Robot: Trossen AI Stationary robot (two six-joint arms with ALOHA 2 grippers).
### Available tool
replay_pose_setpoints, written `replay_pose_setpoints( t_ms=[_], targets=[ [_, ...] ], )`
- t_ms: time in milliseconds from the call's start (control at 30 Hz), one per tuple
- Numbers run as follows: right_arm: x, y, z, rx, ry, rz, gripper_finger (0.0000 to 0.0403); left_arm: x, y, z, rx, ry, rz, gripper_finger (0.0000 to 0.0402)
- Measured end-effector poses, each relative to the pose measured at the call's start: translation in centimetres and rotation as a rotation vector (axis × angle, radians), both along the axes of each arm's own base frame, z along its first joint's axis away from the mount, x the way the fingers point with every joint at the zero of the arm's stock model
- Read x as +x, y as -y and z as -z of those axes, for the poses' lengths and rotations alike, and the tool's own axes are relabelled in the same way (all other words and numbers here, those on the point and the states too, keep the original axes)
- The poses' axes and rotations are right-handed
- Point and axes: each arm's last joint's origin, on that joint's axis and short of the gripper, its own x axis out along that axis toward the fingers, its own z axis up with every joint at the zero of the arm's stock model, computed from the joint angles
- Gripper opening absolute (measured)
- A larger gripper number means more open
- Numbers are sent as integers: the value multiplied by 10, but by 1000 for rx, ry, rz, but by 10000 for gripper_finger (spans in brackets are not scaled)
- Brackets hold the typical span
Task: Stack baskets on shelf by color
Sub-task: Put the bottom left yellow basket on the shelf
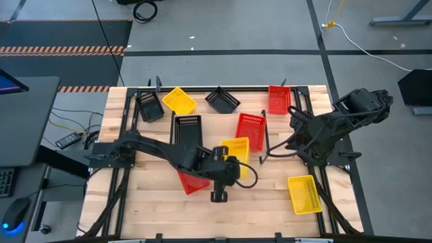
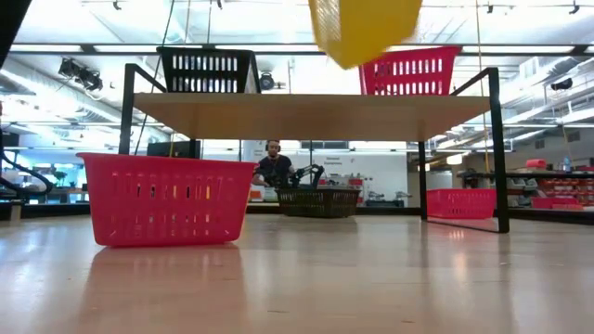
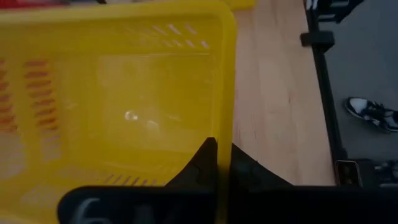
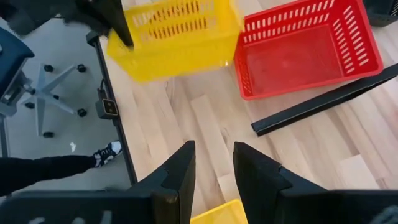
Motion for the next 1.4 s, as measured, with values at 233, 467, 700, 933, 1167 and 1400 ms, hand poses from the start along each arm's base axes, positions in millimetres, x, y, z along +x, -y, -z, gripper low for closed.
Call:
replay_pose_setpoints(
  t_ms=[233, 467, 700, 933, 1167, 1400],
  targets=[
    [-1, -1, 0, 5, 2, 9, 113, -24, -12, -46, 89, 170, -37, 4],
    [0, -2, 0, 15, 6, 22, 113, -33, -58, -39, 225, -15, -121, 4],
    [0, -2, 0, 28, 6, 41, 113, -18, -93, -3, 162, -170, -143, 4],
    [0, -2, -1, 30, 9, 40, 113, -11, -97, 25, 132, -240, -123, 4],
    [0, -2, -1, 25, 10, 34, 113, -11, -90, 48, 103, -303, -72, 4],
    [0, -1, -1, 0, 20, 40, 113, -2, -78, 43, 83, -186, -44, 5]
  ],
)
